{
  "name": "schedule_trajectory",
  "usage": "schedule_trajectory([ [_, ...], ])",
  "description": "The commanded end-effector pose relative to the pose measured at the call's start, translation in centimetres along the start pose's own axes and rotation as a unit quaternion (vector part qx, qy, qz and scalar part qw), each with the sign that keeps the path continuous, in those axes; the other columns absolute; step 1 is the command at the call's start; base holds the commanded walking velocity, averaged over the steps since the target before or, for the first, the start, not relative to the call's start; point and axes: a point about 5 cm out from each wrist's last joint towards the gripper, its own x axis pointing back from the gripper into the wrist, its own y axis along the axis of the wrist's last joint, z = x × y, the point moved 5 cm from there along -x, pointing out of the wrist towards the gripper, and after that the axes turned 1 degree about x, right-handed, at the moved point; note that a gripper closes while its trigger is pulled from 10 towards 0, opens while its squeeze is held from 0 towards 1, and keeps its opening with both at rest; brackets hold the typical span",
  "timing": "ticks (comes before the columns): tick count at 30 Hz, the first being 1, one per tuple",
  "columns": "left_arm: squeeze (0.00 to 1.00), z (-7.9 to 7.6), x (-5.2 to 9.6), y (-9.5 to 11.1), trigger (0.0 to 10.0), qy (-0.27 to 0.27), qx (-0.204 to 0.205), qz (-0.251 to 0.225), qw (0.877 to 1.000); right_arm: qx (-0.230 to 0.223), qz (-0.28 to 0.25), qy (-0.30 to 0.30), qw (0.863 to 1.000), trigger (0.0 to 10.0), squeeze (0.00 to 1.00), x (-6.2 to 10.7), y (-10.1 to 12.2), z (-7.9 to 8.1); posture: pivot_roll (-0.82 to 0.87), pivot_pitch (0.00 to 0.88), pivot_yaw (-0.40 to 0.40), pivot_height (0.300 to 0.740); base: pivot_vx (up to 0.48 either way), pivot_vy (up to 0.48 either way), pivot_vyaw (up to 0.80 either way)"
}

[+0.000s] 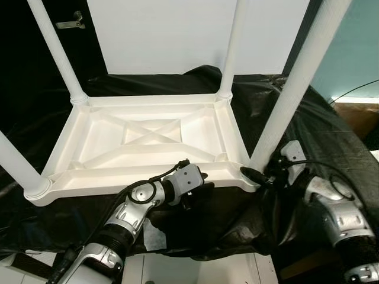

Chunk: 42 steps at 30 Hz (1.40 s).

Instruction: Building children table

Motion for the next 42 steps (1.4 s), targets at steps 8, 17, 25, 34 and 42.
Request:
schedule_trajectory([
  [8, 0.0, -3.4, -0.6, -3.0, 10.0, -0.057, 0.025, 0.059, 0.996, -0.043, 0.015, -0.195, 0.98, 0.0, 0.0, -0.9, -2.0, 2.1, 0.0, 0.02, -0.041, 0.74, 0.0, 0.0, 0.0],
  [17, 0.0, -3.5, -0.8, -3.0, 10.0, -0.06, 0.024, 0.058, 0.996, -0.089, 0.047, -0.443, 0.891, 0.0, 0.0, 3.1, -4.1, -3.4, 0.0, 0.021, -0.042, 0.74, 0.0, 0.0, 0.0],
  [25, 0.0, -3.5, -0.8, -3.0, 10.0, -0.059, 0.024, 0.058, 0.996, -0.086, 0.026, -0.418, 0.904, 10.0, 0.0, 1.5, -2.7, -2.2, 0.01, 0.02, -0.045, 0.74, 0.0, 0.0, 0.0],
  [34, 0.0, -3.5, -1.0, -2.9, 10.0, -0.056, 0.026, 0.057, 0.997, -0.031, -0.003, -0.327, 0.944, 10.0, 0.0, -0.4, -1.1, -1.0, 0.0, 0.021, -0.051, 0.74, 0.0, 0.0, 0.0],
  [42, 0.0, -3.5, -0.8, -3.0, 10.0, -0.058, 0.024, 0.058, 0.996, 0.031, -0.026, -0.062, 0.997, 10.0, 0.0, -0.6, 0.9, 0.5, -0.01, 0.022, -0.039, 0.74, 0.0, 0.0, 0.0],
])
